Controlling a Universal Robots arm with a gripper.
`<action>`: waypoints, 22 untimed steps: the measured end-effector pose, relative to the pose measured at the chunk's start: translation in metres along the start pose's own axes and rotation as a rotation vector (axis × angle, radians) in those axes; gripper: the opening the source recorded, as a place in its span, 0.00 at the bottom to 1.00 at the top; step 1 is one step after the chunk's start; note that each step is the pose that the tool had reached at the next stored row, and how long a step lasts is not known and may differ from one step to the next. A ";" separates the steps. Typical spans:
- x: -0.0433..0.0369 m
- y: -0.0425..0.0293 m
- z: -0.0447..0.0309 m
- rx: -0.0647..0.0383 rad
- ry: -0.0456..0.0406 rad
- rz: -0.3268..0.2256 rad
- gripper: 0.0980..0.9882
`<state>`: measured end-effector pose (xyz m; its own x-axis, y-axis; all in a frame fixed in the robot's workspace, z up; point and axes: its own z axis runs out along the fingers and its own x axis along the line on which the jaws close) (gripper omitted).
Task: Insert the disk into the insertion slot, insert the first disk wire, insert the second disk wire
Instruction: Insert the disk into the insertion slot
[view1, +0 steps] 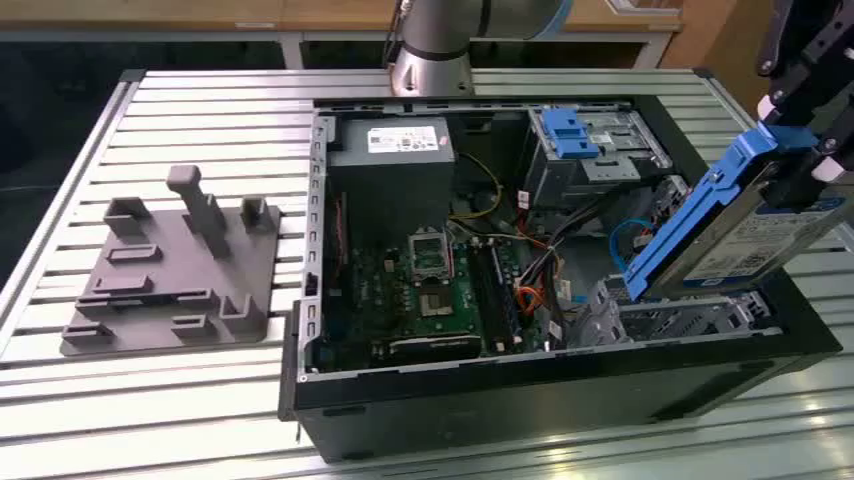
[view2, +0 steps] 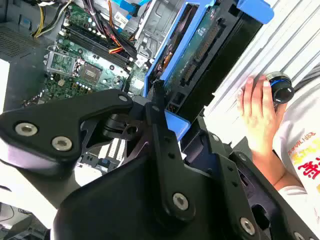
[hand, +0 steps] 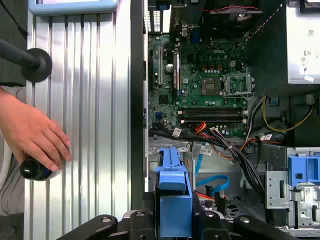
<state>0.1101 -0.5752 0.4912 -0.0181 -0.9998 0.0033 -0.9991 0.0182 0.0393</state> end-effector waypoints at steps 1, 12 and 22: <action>0.0000 0.0000 0.0000 0.000 0.0000 0.000 0.30; 0.0000 0.0000 0.0000 0.000 -0.0001 0.000 0.30; 0.0011 0.0000 0.0000 0.000 -0.0434 -0.002 0.30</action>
<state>0.1101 -0.5763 0.4912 -0.0181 -0.9990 -0.0401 -0.9991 0.0165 0.0389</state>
